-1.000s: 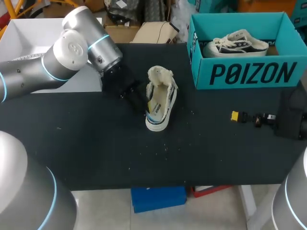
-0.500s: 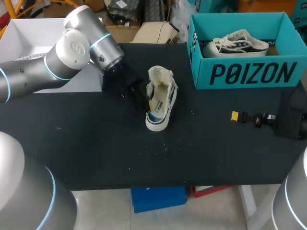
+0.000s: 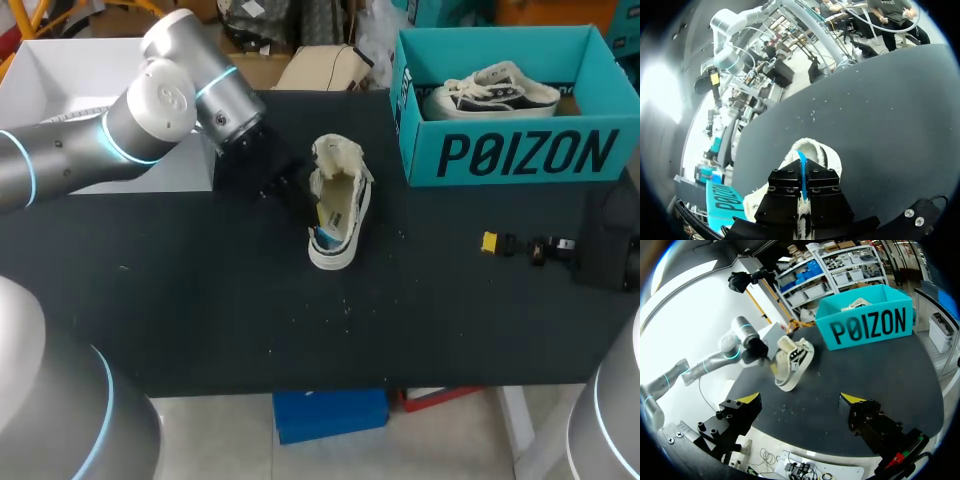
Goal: Take the shoe out of the shoebox, open the shoe tongue, remove and reinsert the insole, then place the shoe into the shoebox
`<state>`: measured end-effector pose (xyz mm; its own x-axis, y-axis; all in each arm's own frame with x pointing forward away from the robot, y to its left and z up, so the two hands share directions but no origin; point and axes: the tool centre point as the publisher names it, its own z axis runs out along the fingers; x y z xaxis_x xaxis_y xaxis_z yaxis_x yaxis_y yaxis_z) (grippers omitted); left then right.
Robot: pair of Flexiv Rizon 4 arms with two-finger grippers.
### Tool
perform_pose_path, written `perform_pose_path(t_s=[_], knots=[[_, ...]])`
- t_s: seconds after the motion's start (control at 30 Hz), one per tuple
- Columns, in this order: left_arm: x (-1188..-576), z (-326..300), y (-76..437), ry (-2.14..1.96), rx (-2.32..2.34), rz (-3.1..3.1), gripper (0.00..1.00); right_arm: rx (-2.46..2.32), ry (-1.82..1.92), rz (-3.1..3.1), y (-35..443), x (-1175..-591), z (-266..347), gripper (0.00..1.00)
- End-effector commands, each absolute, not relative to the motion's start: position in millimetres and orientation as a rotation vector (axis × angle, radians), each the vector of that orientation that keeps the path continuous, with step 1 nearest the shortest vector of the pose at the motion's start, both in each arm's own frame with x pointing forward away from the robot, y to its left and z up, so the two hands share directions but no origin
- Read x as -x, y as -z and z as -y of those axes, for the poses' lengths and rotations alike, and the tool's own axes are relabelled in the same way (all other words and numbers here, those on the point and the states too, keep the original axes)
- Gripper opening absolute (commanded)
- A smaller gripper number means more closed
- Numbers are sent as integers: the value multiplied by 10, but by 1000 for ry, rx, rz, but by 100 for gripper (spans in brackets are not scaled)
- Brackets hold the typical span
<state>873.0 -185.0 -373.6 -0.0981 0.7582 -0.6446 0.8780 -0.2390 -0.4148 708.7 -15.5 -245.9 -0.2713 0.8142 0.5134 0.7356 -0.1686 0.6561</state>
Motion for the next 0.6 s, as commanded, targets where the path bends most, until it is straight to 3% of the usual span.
perform_pose_path(t_s=[0.03, 0.07, 0.1, 0.13, 0.6], knots=[[-8758, 1967, 3810, 1273, -2035, -1864, 11, -1843, -1445, -1969, 2456, -7076, 160, 100], [-8733, 1981, 3828, 1283, -2043, -1867, 23, -1843, -1445, -1969, 2456, -7076, 160, 100], [-8712, 1991, 3838, 1288, -2045, -1868, 46, -1843, -1445, -1969, 2456, -7076, 160, 100], [-8694, 2000, 3841, 1300, -2049, -1867, 100, -1843, -1445, -1969, 2456, -7076, 160, 100], [-8497, 1638, 3263, 1255, -2008, -1831, 100, -1843, -1445, -1969, 2456, -7076, 160, 100]])
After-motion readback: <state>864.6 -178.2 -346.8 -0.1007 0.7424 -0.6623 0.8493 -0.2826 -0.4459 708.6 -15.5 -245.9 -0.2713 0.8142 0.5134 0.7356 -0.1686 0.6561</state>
